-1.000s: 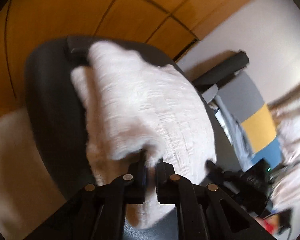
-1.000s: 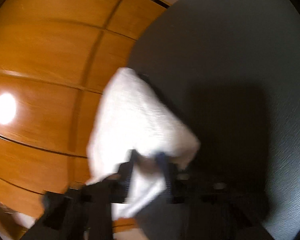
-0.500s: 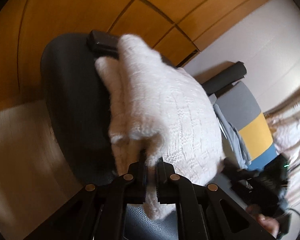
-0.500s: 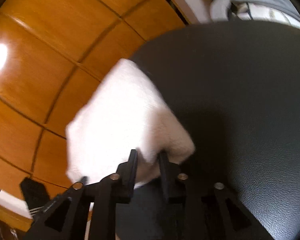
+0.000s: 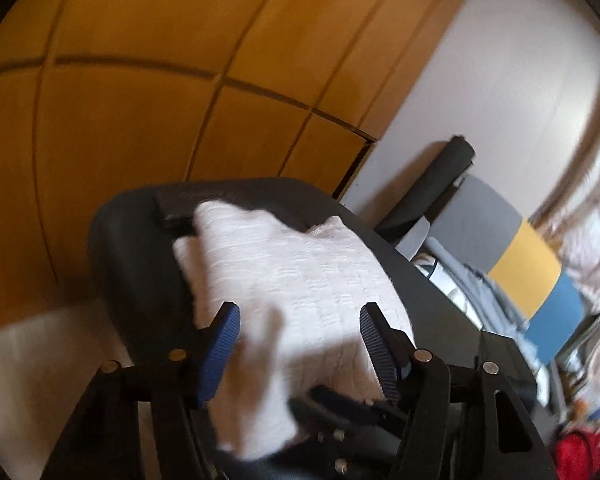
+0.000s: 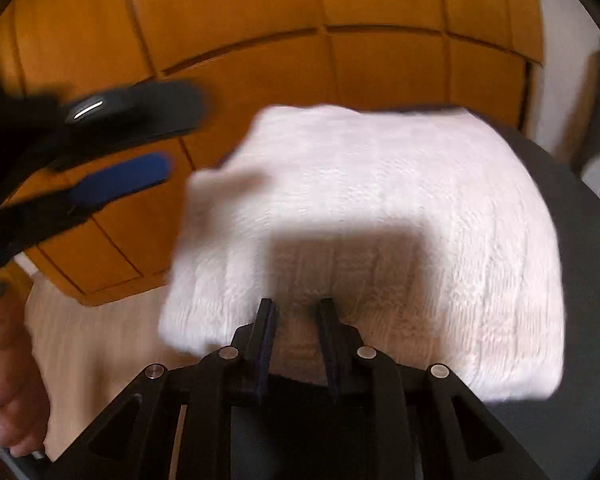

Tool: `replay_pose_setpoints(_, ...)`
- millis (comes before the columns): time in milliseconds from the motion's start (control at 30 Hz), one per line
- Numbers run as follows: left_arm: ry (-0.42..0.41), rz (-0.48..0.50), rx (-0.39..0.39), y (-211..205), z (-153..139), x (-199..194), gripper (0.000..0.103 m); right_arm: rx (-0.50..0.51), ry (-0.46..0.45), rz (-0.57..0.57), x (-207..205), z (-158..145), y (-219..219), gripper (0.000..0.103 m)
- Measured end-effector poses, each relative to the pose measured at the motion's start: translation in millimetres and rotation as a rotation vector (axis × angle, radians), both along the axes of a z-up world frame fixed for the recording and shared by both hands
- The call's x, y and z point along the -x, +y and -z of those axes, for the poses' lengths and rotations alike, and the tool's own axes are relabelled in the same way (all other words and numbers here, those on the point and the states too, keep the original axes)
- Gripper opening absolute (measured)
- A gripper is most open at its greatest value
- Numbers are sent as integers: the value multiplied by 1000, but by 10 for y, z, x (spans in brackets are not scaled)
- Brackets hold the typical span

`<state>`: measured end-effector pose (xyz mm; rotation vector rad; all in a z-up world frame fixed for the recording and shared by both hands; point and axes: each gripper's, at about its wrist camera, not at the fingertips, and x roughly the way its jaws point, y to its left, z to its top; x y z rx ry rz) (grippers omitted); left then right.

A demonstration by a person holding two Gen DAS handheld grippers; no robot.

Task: Fold clothes

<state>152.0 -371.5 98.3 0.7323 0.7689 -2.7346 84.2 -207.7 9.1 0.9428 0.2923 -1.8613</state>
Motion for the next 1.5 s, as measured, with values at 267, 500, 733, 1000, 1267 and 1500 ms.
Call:
replay_pose_setpoints(267,-80,13,108,-43,303,292,10,117,49,242,325,-332,901,23)
replay_pose_setpoints(500,-117,61,353,121,359,446,10,32,134,141,785,-481,378,21)
replay_pose_setpoints(733,-188,-21,369,-160,666,522,11,-21,42,141,1001,-137,-171,22)
replay_pose_setpoints(1000,-199,-76,405,105,526,400,27,8,131,176,809,-261,129,30)
replay_pose_setpoints(1267,-191,-86,350,658,355,58,97,-14,213,246,116,-254,855,39)
replay_pose_setpoints(1500,-319,-90,366,984,502,-82,97,-5,162,347,-76,-95,1253,39)
